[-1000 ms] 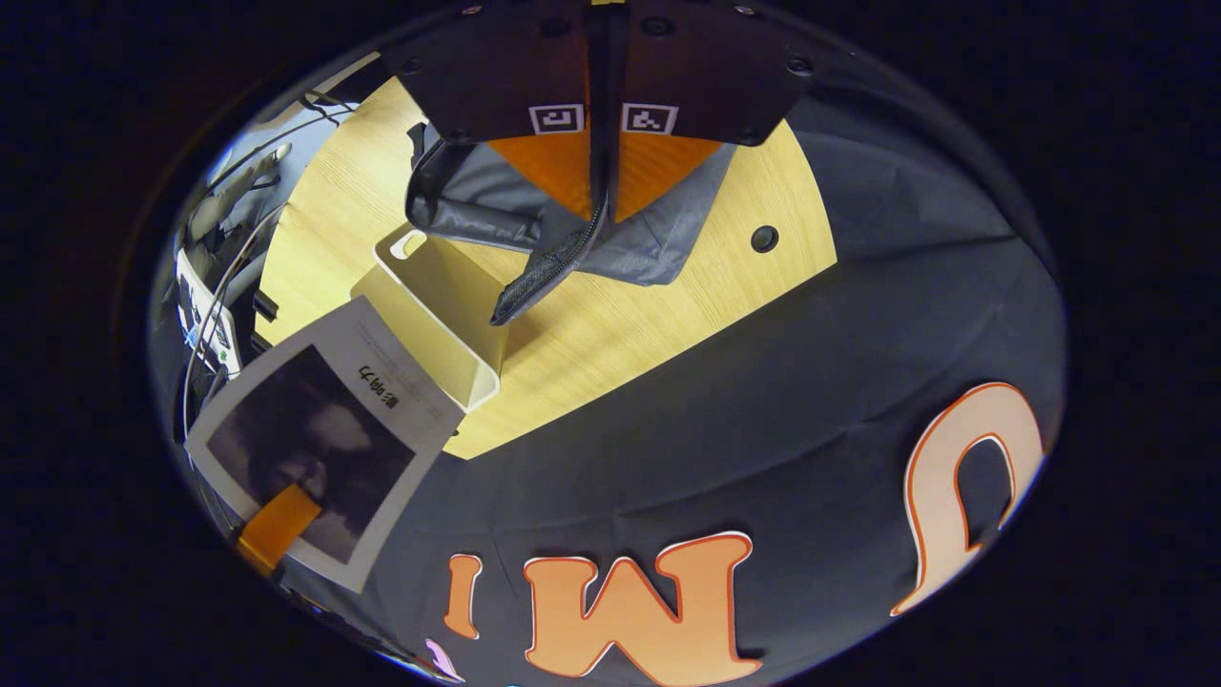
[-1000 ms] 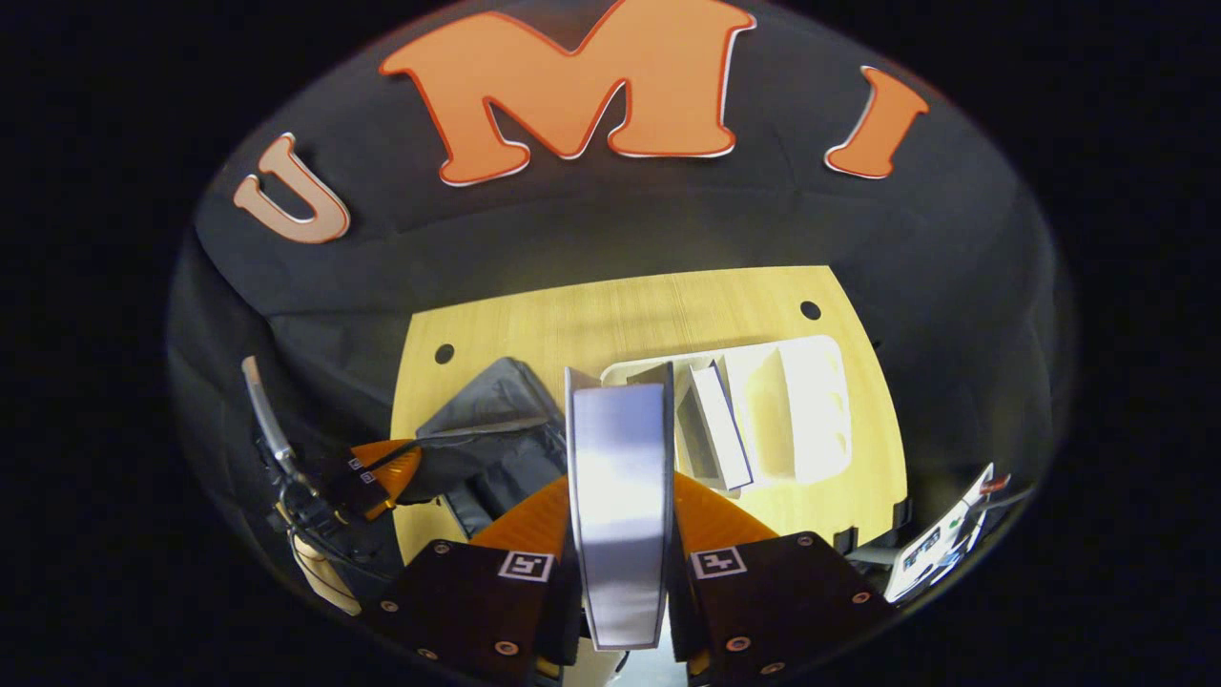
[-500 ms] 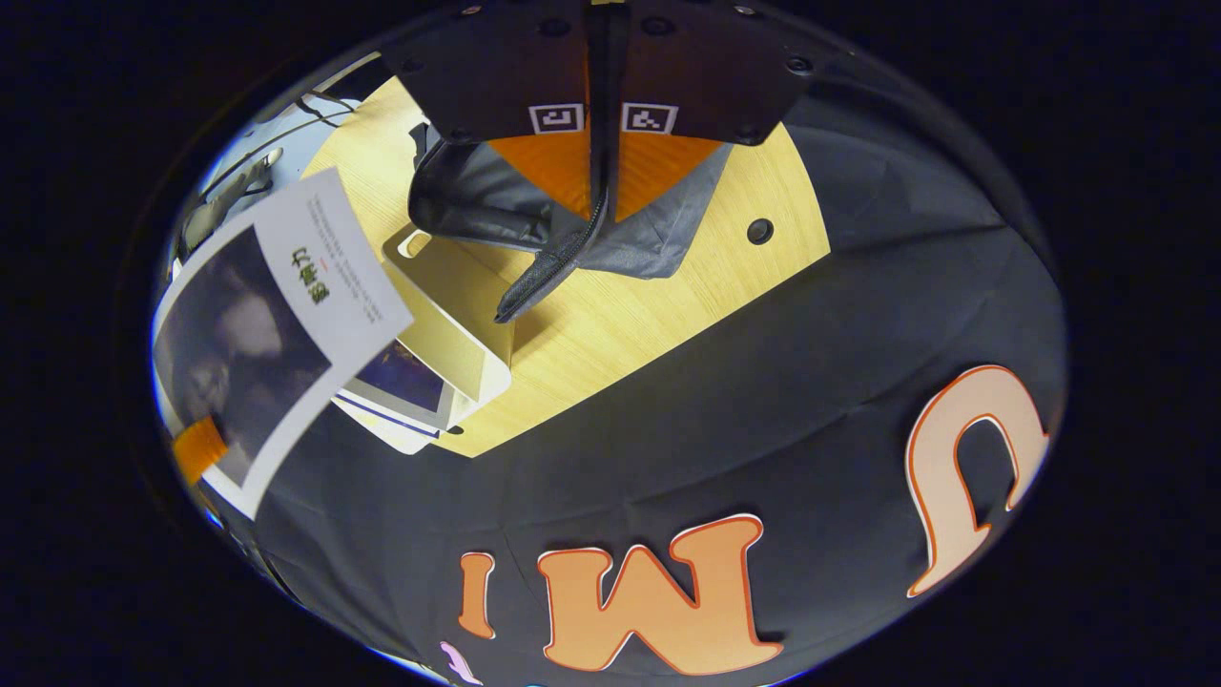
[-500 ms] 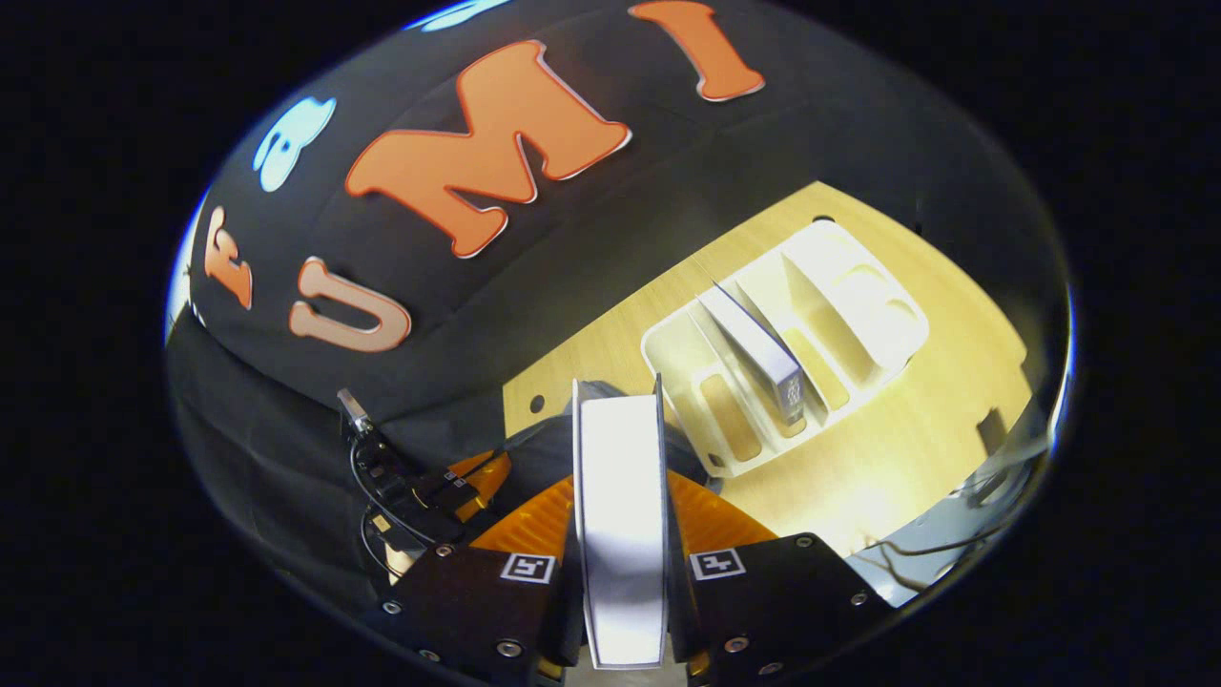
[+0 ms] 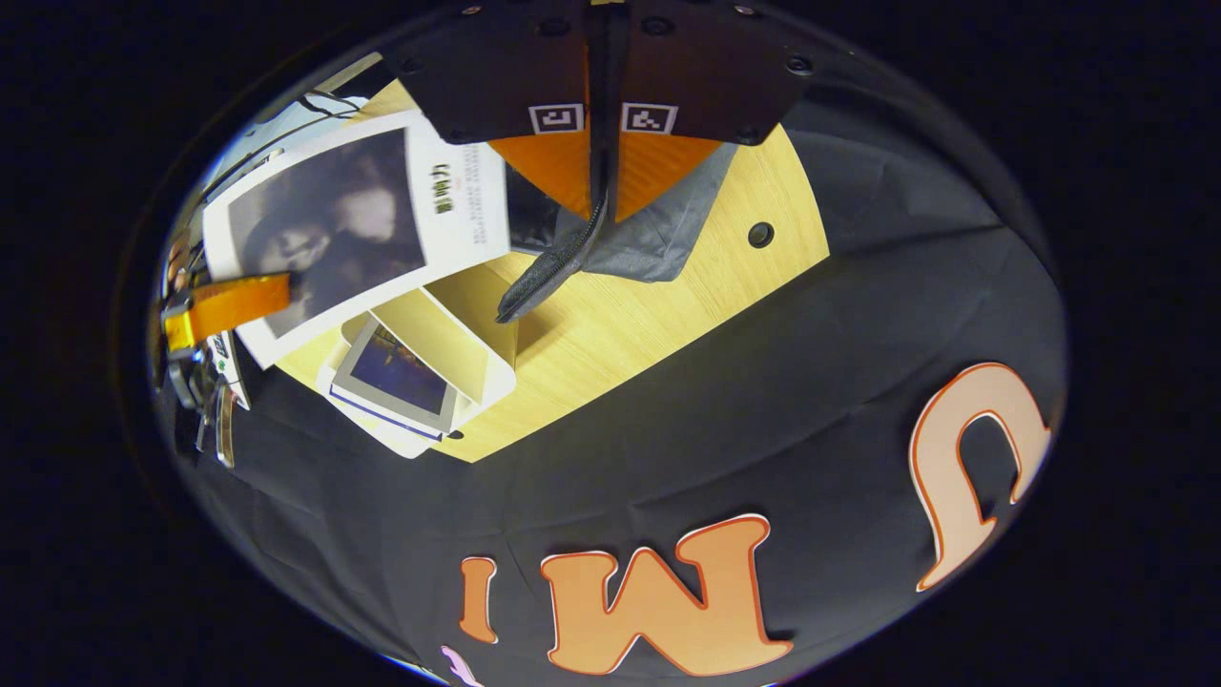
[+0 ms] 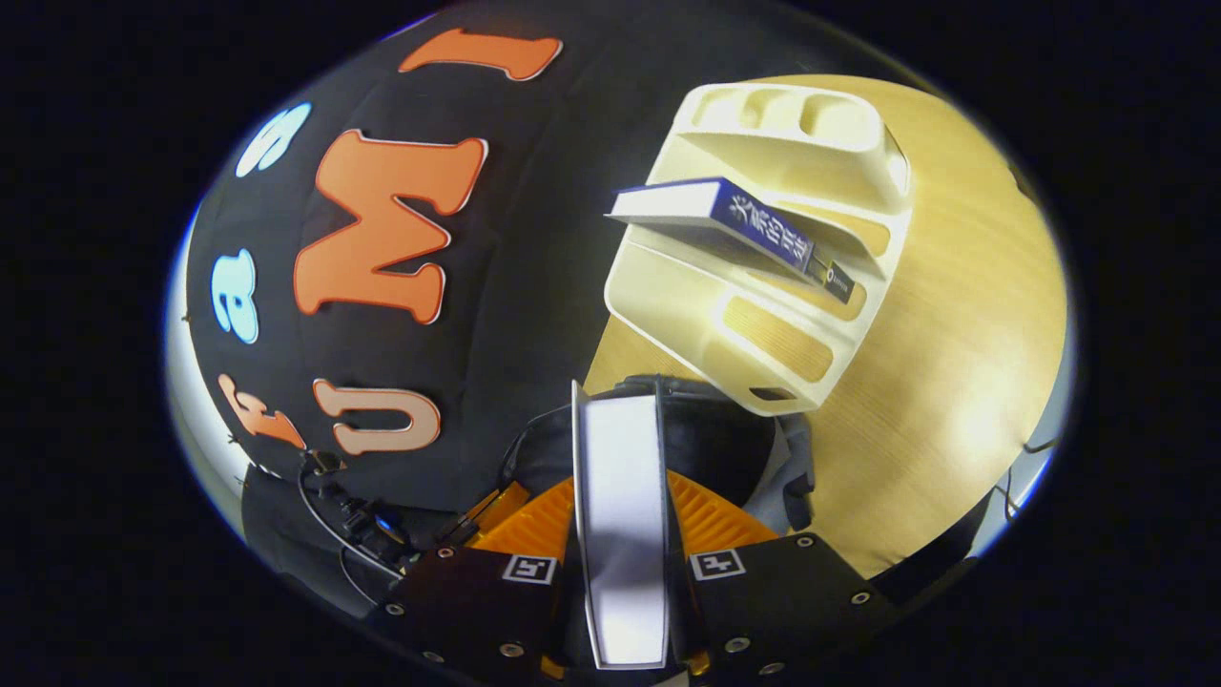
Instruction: Open the schoolbag, grab two books from the bookshelf and put them into the schoolbag.
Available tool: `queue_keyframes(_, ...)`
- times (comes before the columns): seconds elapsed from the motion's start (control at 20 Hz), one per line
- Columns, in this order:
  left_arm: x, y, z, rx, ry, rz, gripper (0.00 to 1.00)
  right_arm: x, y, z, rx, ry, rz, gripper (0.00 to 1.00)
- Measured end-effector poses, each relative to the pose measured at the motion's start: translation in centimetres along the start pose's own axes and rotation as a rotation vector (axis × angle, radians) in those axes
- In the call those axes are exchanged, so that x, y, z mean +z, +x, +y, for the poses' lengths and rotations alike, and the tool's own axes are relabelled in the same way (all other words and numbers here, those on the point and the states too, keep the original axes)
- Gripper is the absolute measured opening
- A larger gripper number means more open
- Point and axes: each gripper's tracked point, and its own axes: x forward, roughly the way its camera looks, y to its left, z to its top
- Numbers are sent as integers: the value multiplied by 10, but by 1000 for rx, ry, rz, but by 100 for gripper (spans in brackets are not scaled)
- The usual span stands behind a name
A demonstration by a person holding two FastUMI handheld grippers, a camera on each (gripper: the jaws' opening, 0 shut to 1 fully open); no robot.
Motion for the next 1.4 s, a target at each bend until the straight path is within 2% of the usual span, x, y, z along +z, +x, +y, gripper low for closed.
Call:
queue_keyframes(0.1, 3, -1, -3, 0, 12, 3, 0, -7, 21, -13, -16, 29, -24, 36)
queue_keyframes(0.25, 7, -2, -6, -8, 15, -2, 0, -14, 54, -18, 1, 66, -58, 36)
queue_keyframes(0.4, 9, -4, -12, -23, 13, -17, 1, -22, 88, -20, -12, 37, -81, 36)
queue_keyframes(0.55, 14, -5, -11, -3, 50, -28, 1, -31, 117, -18, -14, 50, -90, 36)
queue_keyframes(0.7, 15, -4, -18, -29, 47, -32, 1, -32, 139, -18, -13, 61, -125, 36)
queue_keyframes(0.9, 15, -5, -23, -28, 99, -35, 1, -41, 169, -19, -10, 80, -158, 36)
queue_keyframes(1.15, 10, -1, -25, -46, 103, -32, 1, -53, 191, -17, -39, 98, -140, 37)
queue_keyframes(1.2, 9, 0, -22, -44, 94, -30, 1, -56, 192, -21, -69, 101, -118, 37)
queue_keyframes(1.3, 7, 2, -16, -43, 72, -27, 1, -69, 189, -28, -131, 98, -78, 41)
queue_keyframes(1.4, 3, 2, -13, -53, 43, -26, 1, -77, 185, -30, -163, 98, -16, 60)
